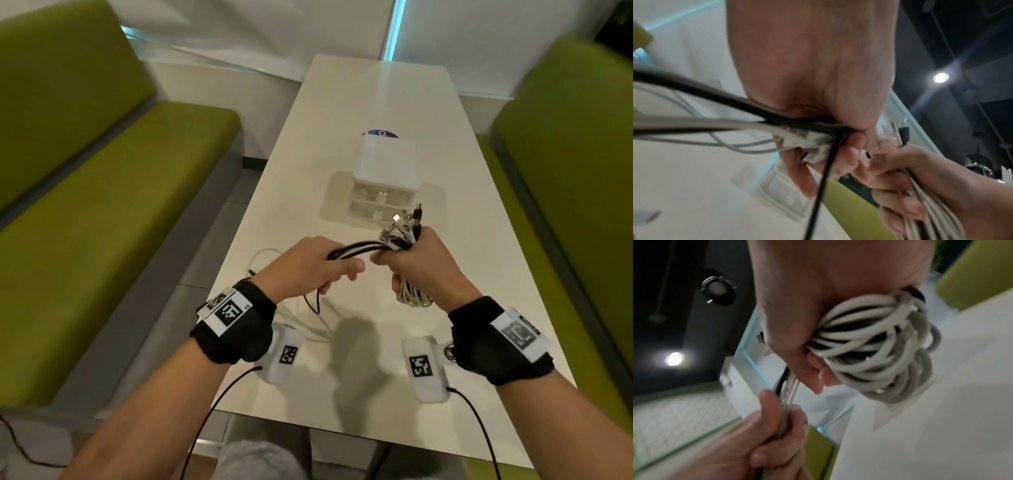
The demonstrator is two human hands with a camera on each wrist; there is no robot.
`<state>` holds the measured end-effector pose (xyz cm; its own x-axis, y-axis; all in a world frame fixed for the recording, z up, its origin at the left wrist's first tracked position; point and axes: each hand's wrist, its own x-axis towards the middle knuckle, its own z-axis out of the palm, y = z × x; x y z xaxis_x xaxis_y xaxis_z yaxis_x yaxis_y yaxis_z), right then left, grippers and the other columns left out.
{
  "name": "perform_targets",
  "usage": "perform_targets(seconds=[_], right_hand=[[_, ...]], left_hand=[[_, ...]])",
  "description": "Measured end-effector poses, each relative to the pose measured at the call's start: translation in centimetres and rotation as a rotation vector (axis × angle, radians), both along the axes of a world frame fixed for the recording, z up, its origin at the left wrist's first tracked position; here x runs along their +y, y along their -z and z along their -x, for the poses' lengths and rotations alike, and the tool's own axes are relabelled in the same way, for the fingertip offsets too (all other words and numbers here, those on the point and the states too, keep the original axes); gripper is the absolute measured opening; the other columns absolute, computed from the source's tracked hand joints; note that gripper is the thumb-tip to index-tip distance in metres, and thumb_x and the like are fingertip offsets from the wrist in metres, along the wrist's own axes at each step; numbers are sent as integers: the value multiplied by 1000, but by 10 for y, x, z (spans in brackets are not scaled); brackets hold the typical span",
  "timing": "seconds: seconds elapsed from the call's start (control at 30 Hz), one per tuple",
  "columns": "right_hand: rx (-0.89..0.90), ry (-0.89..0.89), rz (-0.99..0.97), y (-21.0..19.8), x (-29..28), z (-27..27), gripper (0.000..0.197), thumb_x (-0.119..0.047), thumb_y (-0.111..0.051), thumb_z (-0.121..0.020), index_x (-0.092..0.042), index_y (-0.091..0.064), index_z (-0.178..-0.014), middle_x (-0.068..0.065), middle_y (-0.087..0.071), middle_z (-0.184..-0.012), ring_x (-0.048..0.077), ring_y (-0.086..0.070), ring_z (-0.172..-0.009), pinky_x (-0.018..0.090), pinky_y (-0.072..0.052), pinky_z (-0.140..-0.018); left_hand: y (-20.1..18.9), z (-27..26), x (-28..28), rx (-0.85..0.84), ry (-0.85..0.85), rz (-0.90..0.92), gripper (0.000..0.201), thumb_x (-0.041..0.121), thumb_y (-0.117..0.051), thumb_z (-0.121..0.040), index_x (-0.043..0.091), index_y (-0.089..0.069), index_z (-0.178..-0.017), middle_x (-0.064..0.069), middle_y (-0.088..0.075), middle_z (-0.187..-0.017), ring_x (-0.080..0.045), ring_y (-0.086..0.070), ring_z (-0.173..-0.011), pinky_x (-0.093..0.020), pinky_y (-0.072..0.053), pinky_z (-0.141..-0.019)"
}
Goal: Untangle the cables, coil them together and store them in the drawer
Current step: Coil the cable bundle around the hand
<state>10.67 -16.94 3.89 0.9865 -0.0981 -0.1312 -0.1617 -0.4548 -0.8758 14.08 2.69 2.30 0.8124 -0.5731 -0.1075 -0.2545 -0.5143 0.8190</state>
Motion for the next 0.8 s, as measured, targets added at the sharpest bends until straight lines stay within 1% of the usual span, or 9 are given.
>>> perform_targets(seconds=[0.1, 0.27, 0.4, 0.47, 0.53, 0.6, 0.67, 0.73, 0.8], right_hand=[[78, 17, -183, 3, 6, 1, 20, -7, -71, -83, -9, -56, -70, 6, -47, -54, 25, -53, -40, 29, -45, -45], [144, 5, -447, 6, 20, 4, 15, -11, -65, -91, -9, -58, -78, 4, -43, -51, 24, -49, -40, 28, -44, -46], [66, 19, -505, 10, 23, 6, 17, -16, -64, -93, 1, -66, -95, 12, -58, -62, 26, -55, -44, 30, -46, -49], [23, 18, -506, 13, 27, 7, 17, -19, -64, -93, -5, -70, -99, 17, -67, -75, 27, -59, -49, 31, -48, -51], [-13, 36, -528, 17, 32, 9, 15, -19, -66, -92, -6, -72, -98, 20, -69, -87, 29, -63, -64, 37, -51, -60], [-11, 42, -613, 21, 36, 11, 19, -19, -68, -91, -5, -71, -103, 24, -67, -95, 30, -64, -81, 40, -53, -67], [26, 20, -739, 22, 40, 13, 33, -25, -69, -88, -2, -68, -111, 26, -67, -101, 34, -64, -86, 40, -55, -69], [44, -24, -762, 22, 44, 14, 41, -32, -68, -85, -4, -67, -115, 23, -70, -106, 34, -69, -95, 43, -56, -80], [33, -50, -736, 21, 47, 15, 44, -36, -69, -83, -7, -68, -115, 15, -73, -108, 26, -70, -105, 44, -53, -95]], left_hand=[[-2, -2, 10, -46, -39, 2, 37, 48, -59, -90, 15, -63, -76, 1, -57, -58, -10, -55, -48, -31, -48, -58], [6, 13, -2, -66, -196, 144, 49, 56, -42, -96, 16, -40, -68, 6, -37, -57, -6, -35, -46, -30, -31, -54], [7, 20, -16, -27, -264, 206, 51, 57, -34, -98, 18, -38, -65, 10, -37, -54, -5, -33, -43, -28, -25, -50], [8, 24, -23, -23, -311, 197, 52, 58, -29, -98, 21, -45, -66, 8, -42, -56, -5, -37, -45, -28, -27, -52], [9, 29, -28, -39, -348, 202, 49, 57, -25, -100, 26, -50, -70, 7, -45, -57, -8, -41, -51, -28, -30, -54], [9, 34, -31, -22, -376, 232, 47, 57, -21, -100, 31, -53, -76, -2, -47, -59, -16, -49, -57, -24, -34, -57], [12, 33, -31, 43, -394, 257, 60, 64, -16, -97, 28, -64, -91, -9, -56, -68, -18, -59, -70, -24, -40, -64], [18, 29, -31, 129, -380, 252, 75, 76, -6, -89, 34, -67, -104, -12, -67, -82, -23, -65, -84, -33, -50, -80], [22, 26, -30, 167, -330, 198, 90, 81, 3, -80, 29, -63, -113, -11, -71, -98, -23, -66, -95, -45, -51, -90]])
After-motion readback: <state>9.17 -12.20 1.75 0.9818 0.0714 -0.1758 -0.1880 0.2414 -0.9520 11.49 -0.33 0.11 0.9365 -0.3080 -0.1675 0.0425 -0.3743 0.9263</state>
